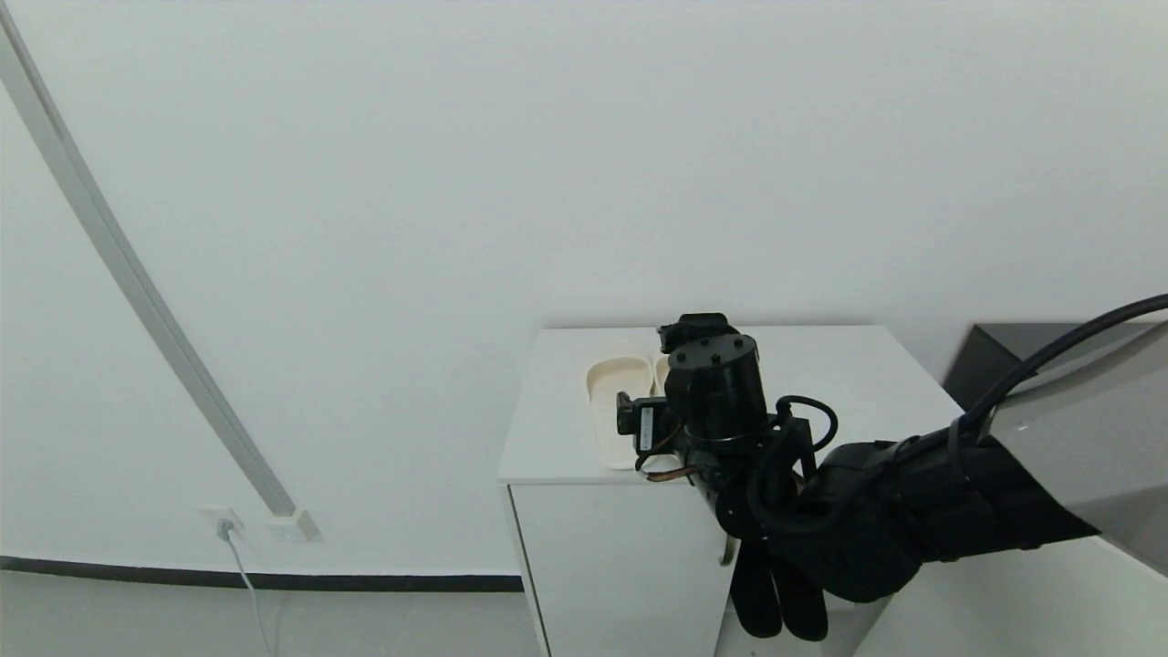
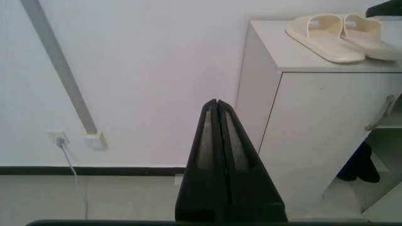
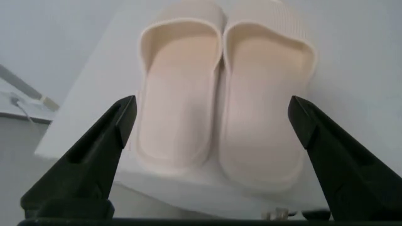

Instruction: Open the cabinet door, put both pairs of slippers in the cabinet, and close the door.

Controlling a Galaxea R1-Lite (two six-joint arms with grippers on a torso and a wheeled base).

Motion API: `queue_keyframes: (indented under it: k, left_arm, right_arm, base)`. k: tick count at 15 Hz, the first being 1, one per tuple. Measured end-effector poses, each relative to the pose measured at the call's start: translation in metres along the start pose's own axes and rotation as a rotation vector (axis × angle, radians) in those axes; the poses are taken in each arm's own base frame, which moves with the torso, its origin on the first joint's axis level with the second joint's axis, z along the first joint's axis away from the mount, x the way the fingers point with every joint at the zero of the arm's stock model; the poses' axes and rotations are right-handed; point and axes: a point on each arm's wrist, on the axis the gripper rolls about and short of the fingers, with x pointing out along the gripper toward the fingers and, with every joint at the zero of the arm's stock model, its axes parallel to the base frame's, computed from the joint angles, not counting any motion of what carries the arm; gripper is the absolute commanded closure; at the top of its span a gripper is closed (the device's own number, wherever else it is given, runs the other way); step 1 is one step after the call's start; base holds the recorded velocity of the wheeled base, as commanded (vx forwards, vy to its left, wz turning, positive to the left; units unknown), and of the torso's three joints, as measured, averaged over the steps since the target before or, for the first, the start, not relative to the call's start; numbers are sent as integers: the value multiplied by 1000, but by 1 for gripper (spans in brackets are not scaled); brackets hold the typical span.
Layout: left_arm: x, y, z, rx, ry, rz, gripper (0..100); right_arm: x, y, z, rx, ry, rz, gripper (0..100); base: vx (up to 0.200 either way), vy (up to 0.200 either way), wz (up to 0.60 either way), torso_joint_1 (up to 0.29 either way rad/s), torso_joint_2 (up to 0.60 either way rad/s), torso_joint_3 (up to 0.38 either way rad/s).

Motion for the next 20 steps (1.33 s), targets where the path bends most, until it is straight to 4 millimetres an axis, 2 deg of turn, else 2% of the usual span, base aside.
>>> queue_keyframes:
  k: [5, 12, 20]
  left_arm:
    - [0, 0, 0, -4, 0, 2, 100]
    - [0, 0, 0, -4, 0, 2, 100]
    - [0, 0, 0, -4, 0, 2, 100]
  right_arm:
    - [16, -1, -21, -19, 21, -11, 0]
    - [55, 1, -17, -26, 7, -47, 0]
    - [100, -6, -17, -39, 2, -53, 0]
  base:
    - [0, 0, 0, 0, 0, 0]
    - [0, 0, 0, 0, 0, 0]
    - [0, 0, 0, 0, 0, 0]
